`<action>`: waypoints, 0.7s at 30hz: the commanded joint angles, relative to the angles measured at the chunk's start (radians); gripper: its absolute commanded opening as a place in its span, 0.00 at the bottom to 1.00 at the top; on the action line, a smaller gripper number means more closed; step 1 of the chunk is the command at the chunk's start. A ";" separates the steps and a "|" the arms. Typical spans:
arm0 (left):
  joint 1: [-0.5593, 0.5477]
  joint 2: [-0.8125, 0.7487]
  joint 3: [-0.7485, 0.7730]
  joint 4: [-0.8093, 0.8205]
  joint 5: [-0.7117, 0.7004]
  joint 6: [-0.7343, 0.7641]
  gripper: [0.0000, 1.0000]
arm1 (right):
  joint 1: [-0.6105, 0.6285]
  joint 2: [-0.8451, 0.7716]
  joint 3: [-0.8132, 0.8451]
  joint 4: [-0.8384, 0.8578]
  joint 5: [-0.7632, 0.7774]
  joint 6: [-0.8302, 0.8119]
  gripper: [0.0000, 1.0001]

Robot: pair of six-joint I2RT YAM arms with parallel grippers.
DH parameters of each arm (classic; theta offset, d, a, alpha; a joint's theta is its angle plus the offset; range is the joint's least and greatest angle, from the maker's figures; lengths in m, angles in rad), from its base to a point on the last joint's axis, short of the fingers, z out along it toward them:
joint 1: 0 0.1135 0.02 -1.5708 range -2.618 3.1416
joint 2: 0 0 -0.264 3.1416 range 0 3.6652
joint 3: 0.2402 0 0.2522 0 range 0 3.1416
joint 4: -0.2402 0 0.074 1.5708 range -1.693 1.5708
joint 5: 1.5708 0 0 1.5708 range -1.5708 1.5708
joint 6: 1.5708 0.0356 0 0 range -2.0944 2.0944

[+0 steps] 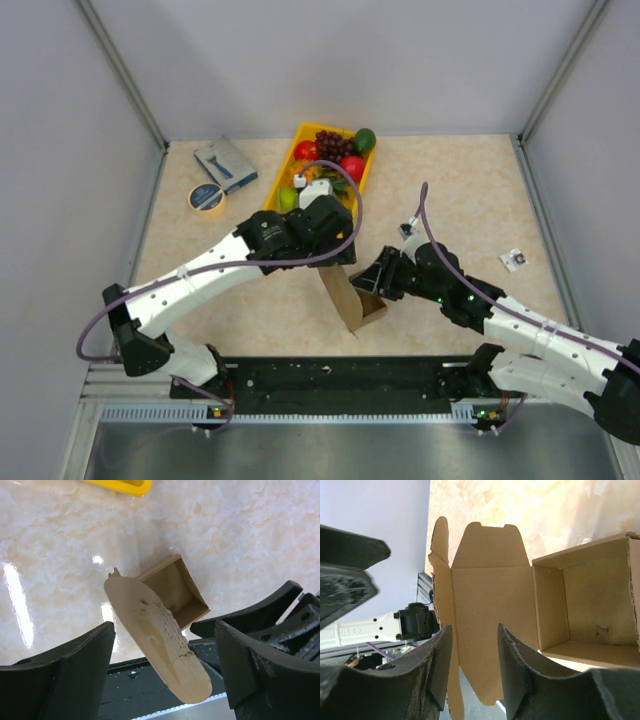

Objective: Fold the paper box

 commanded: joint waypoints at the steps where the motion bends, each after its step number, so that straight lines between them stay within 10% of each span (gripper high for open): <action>1: 0.013 0.108 0.125 -0.109 0.046 -0.006 0.83 | 0.026 -0.007 0.029 0.055 0.003 -0.025 0.41; 11: 0.017 0.276 0.252 -0.347 0.006 -0.050 0.63 | 0.051 -0.022 0.030 0.029 0.061 -0.055 0.41; 21: 0.019 0.313 0.254 -0.395 0.021 -0.052 0.63 | 0.052 0.001 0.035 0.037 0.051 -0.075 0.41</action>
